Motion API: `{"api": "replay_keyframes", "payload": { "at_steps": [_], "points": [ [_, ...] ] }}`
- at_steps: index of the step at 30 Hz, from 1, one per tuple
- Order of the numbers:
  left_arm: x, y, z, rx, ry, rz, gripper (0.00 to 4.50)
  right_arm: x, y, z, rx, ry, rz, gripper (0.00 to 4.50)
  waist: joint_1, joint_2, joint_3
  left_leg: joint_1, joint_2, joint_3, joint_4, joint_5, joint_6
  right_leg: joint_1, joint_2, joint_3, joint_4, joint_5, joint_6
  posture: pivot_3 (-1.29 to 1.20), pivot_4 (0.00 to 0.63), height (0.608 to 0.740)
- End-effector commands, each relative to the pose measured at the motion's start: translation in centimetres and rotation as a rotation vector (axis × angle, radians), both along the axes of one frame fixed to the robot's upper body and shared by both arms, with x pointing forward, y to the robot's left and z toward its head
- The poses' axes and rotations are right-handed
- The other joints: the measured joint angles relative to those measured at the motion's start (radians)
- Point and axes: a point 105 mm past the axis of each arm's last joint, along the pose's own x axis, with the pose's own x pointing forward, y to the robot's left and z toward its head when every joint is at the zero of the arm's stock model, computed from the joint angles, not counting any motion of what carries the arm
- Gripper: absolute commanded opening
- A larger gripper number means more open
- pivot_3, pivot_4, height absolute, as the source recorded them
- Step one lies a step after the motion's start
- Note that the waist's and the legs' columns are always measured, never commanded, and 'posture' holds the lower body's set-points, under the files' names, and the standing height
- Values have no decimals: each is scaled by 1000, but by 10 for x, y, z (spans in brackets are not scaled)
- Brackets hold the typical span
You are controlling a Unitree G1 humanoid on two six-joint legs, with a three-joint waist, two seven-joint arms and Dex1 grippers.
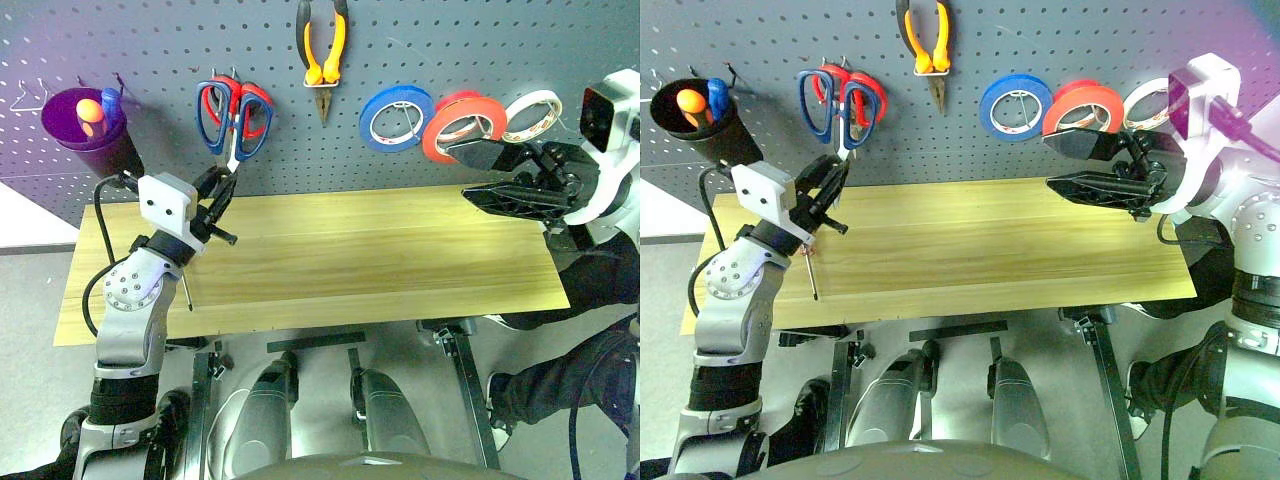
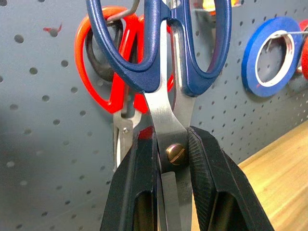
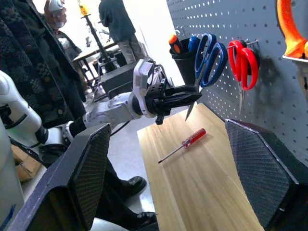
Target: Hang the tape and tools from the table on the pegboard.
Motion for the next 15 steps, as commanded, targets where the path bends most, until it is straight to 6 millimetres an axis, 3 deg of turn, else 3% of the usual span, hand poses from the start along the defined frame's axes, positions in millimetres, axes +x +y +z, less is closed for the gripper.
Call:
{"api": "replay_keyframes", "payload": {
  "at_steps": [1,15],
  "points": [
    [-2,-6,8,15,-47,-18,620,-12,-1,15,-2,-71,17,3947,0,0,0,0,0,0,0,0,0,0,0,0,0,0,0,-97,278,740],
    [23,-1,-1,55,-41,-10,620,-10,1,6,-25,-37,11,3947,-1,0,0,0,0,0,1,0,0,0,0,0,1,0,0,-110,288,740]
  ]
}}
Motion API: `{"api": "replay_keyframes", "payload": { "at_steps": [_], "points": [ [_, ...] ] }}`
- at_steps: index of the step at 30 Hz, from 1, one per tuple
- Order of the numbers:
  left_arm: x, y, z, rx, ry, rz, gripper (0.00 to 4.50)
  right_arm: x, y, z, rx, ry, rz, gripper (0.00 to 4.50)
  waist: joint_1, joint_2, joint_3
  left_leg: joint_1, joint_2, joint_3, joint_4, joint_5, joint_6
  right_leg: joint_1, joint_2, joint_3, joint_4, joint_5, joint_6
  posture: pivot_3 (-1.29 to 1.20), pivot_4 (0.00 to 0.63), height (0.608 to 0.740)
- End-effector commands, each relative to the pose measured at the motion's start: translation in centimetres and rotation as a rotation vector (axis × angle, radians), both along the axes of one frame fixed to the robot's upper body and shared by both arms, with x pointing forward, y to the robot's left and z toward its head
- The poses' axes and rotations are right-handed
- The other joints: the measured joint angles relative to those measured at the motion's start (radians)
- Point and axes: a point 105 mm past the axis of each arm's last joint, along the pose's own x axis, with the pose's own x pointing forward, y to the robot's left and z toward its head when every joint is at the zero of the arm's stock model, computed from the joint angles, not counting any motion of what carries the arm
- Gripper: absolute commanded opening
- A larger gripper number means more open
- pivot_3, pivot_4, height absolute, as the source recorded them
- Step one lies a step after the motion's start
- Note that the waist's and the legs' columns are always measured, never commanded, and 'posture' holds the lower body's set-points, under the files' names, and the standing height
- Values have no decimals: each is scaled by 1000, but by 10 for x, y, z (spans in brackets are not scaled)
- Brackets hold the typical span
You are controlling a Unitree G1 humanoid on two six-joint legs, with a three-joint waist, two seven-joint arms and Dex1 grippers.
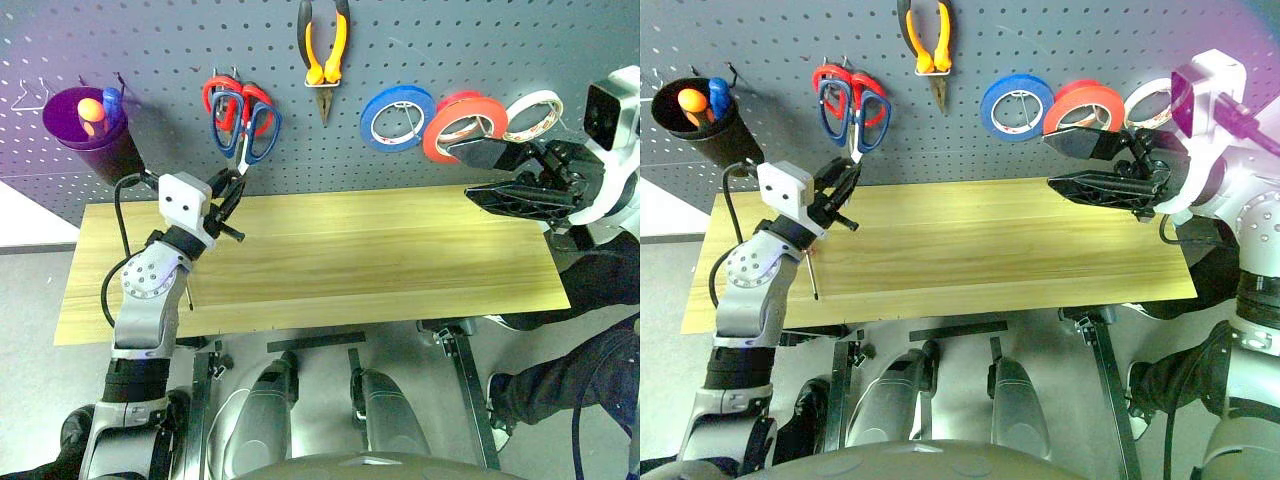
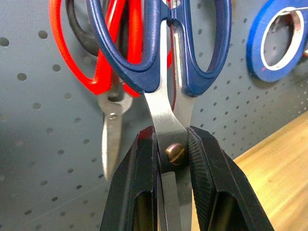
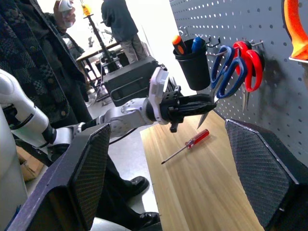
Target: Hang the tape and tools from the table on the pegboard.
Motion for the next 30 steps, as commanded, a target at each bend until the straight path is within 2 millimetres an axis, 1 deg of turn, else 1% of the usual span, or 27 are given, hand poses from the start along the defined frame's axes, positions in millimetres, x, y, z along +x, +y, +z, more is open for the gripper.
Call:
{"api": "replay_keyframes", "payload": {
  "at_steps": [1,6,14,18,22,26,30],
  "points": [
    [0,-2,11,26,-65,-16,620,-8,0,8,-18,-46,-1,3947,-1,0,0,0,0,0,0,0,0,0,0,0,0,0,0,-114,290,740],
    [6,-3,9,21,-60,-21,620,-7,-1,5,-25,-36,-16,3947,-2,0,0,0,0,0,0,0,0,0,0,0,0,0,0,-123,291,740],
    [10,0,6,11,-54,-23,565,-9,-1,3,-33,-30,-22,3906,-3,0,0,0,0,0,1,0,0,0,0,0,0,0,0,-129,289,740],
    [9,-2,5,9,-55,-22,565,-9,-1,3,-34,-33,-20,3906,-3,0,0,0,0,0,1,0,0,0,0,0,0,0,0,-127,285,740],
    [10,1,2,0,-39,-1,565,-8,-1,2,-34,-32,-21,3906,-3,0,0,0,0,0,1,0,0,0,0,0,0,0,0,-122,285,740],
    [10,-1,5,6,-53,3,565,-7,0,1,-37,-30,-17,3906,-3,0,0,0,0,0,1,0,0,0,0,0,0,0,0,-117,281,740],
    [8,-1,5,-9,-54,-9,565,-5,1,0,-43,-27,-22,3906,-3,0,0,0,0,0,1,0,0,0,0,0,0,0,0,-117,284,740]
  ]
}}
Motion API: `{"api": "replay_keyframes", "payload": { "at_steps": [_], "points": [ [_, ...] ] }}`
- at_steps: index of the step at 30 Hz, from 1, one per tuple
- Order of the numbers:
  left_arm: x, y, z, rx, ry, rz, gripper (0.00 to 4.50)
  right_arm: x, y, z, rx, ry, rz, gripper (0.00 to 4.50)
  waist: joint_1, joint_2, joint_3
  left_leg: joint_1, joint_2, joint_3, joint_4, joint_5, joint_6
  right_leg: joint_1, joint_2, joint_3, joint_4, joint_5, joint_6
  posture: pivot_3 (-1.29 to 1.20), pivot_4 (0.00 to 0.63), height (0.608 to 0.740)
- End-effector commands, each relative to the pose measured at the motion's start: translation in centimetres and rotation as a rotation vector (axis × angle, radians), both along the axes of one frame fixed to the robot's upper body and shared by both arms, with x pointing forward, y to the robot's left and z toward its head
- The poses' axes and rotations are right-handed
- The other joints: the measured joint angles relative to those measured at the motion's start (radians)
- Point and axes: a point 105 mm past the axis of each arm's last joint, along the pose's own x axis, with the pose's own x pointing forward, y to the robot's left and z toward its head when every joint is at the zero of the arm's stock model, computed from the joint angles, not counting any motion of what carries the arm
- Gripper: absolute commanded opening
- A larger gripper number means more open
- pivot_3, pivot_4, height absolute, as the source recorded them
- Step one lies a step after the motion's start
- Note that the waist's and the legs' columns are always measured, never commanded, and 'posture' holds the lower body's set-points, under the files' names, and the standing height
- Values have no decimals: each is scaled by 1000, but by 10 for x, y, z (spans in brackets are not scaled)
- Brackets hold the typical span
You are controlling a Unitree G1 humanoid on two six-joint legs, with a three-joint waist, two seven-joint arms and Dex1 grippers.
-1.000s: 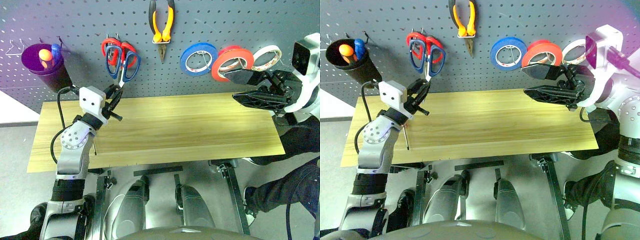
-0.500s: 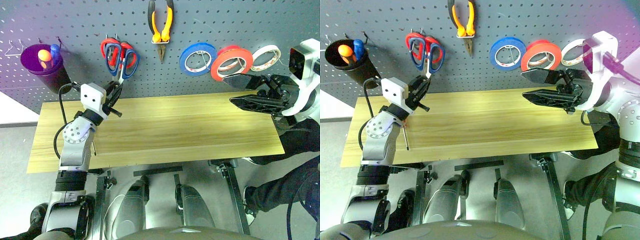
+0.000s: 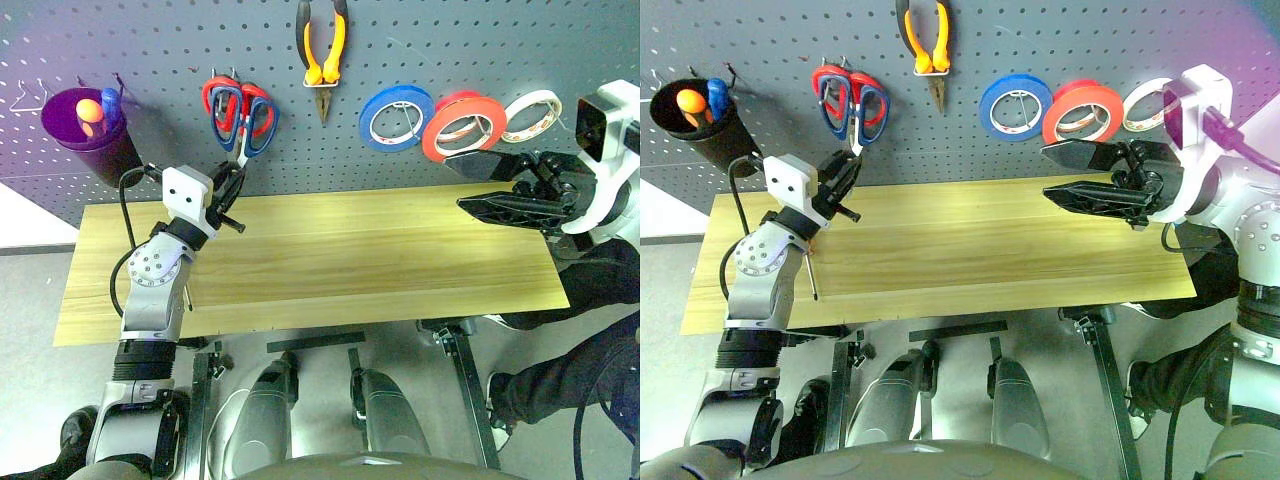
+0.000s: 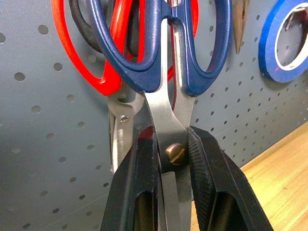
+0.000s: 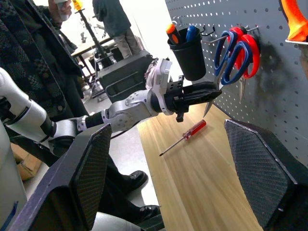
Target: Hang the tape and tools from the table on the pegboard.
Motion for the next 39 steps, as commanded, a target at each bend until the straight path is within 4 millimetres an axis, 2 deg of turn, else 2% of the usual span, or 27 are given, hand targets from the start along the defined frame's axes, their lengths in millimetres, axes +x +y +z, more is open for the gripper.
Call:
{"api": "replay_keyframes", "payload": {
  "at_steps": [1,4,11,26,31,34,37,39],
  "points": [
    [-5,-2,8,-13,-39,-15,565,-5,0,8,-13,-45,4,3906,0,0,0,0,0,0,0,0,0,0,0,0,0,0,0,-117,284,740],
    [-2,4,9,-11,-38,23,565,-5,0,9,-13,-47,1,3906,0,0,0,0,0,0,0,0,0,0,0,0,0,0,0,-116,286,740],
    [-4,-2,15,-30,-59,-6,565,-5,0,8,-11,-39,8,3906,0,0,0,0,0,0,0,0,0,0,0,0,0,0,0,-117,291,740],
    [-4,-7,9,-29,-15,-34,565,-3,2,5,-16,-40,4,3906,0,0,0,0,0,0,0,0,0,0,0,0,0,0,0,-115,294,740],
    [-11,-12,17,-14,-74,-72,564,-2,4,4,-17,-43,14,3906,1,0,0,0,0,0,0,0,0,0,0,0,0,0,0,-107,286,740],
    [2,-2,7,-39,-4,1,564,0,4,1,-19,-47,10,3906,1,0,0,0,0,0,0,0,0,0,0,0,0,0,0,-118,276,740],
    [-2,-11,13,-37,-44,-54,564,2,5,-3,-9,-54,-6,3906,1,0,0,0,0,0,0,0,0,0,0,0,0,0,0,-120,267,740],
    [6,-6,7,-61,-1,-1,564,1,5,-3,-3,-60,-14,3906,3,0,0,0,0,0,0,0,0,0,0,0,0,0,0,-129,262,740]
  ]
}}
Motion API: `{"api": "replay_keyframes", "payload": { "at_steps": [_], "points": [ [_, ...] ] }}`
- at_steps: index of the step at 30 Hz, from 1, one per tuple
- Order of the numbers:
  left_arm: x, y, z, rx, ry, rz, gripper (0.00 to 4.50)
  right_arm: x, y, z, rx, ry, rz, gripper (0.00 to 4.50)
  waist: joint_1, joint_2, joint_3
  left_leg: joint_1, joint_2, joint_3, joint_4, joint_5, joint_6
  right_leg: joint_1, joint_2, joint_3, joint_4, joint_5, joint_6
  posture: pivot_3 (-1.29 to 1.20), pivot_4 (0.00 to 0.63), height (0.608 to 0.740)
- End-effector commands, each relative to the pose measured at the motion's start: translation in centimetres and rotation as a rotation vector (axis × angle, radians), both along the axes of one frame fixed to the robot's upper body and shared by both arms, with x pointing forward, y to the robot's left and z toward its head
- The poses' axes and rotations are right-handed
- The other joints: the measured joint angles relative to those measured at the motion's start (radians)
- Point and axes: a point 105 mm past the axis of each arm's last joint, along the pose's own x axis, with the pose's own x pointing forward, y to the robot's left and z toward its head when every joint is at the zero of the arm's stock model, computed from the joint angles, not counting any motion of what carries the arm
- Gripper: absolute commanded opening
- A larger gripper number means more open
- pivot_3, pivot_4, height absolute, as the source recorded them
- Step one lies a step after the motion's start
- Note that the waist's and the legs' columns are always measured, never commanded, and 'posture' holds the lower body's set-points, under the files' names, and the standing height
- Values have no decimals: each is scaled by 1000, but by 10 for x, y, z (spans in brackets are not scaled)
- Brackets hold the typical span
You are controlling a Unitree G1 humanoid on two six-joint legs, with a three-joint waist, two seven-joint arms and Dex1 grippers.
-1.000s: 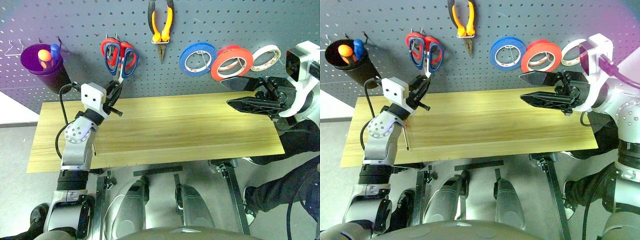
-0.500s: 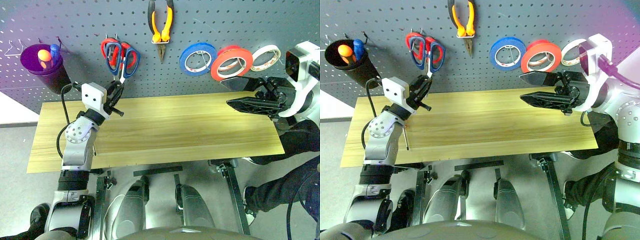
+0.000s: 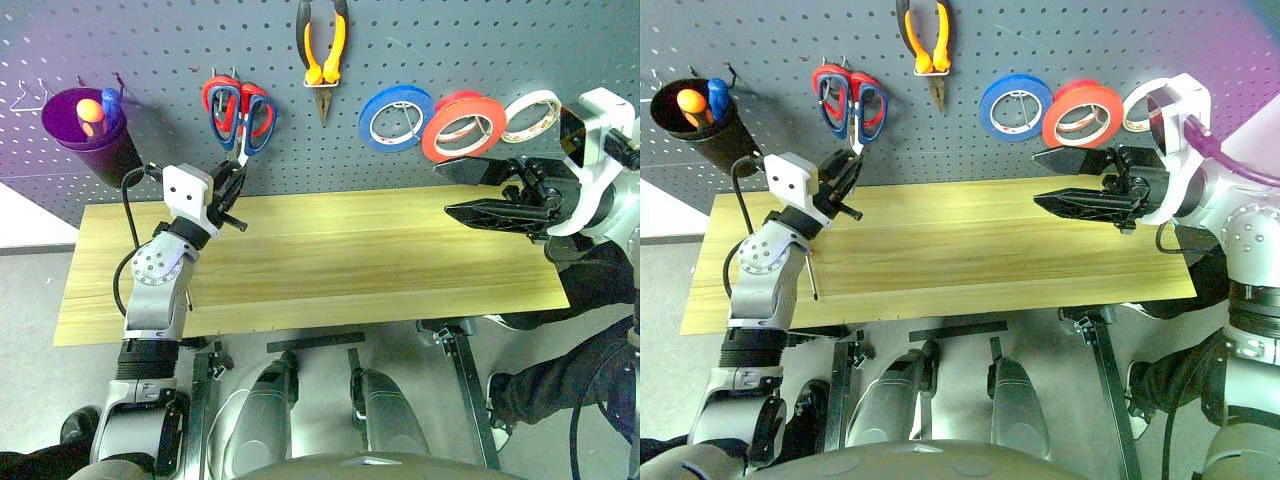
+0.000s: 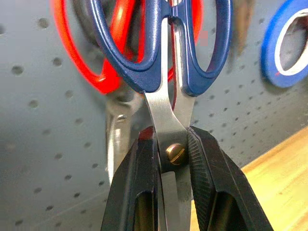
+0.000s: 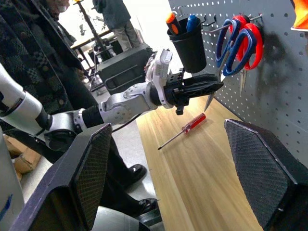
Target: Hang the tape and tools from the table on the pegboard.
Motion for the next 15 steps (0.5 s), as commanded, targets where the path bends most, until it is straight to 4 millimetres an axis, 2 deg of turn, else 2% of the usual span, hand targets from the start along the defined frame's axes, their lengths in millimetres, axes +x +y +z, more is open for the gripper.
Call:
{"api": "replay_keyframes", "payload": {
  "at_steps": [1,2,4,8,9,10,13,15],
  "points": [
    [5,-1,8,-30,-16,24,564,-5,-1,7,6,-54,-7,3906,1,0,0,0,0,0,0,0,0,0,0,0,0,0,0,-130,265,740],
    [5,-1,10,-22,-34,32,564,-6,-1,6,3,-56,-7,3906,1,0,0,0,0,0,0,0,0,0,0,0,0,0,0,-134,263,740],
    [-2,-17,14,12,-74,-74,564,-5,-3,5,-2,-52,-17,3906,-2,0,0,0,0,0,1,0,0,0,0,0,0,0,0,-137,258,740],
    [9,-6,14,-19,-44,7,547,-5,-4,5,-7,-59,-20,3906,-2,0,-2,0,0,0,1,0,0,0,0,0,1,0,0,-146,254,740],
    [2,-15,15,-16,-66,-68,547,-4,-4,4,-5,-61,-25,3906,-4,0,-2,0,0,0,1,0,0,0,0,0,1,0,0,-149,248,740],
    [1,-17,13,13,-72,-62,547,-4,-5,4,-2,-58,-29,3906,-7,0,-3,0,0,0,2,0,0,0,0,0,1,0,0,-149,248,740],
    [8,-7,10,1,-40,9,547,-6,-4,1,-9,-57,-27,3906,-10,0,-3,0,0,1,2,0,0,0,0,0,1,0,0,-149,246,740],
    [3,-9,18,-2,-83,-11,547,-7,-5,1,-6,-58,-26,3906,-16,0,-3,0,0,1,2,0,0,0,0,0,1,0,1,-147,243,740]
  ]
}}
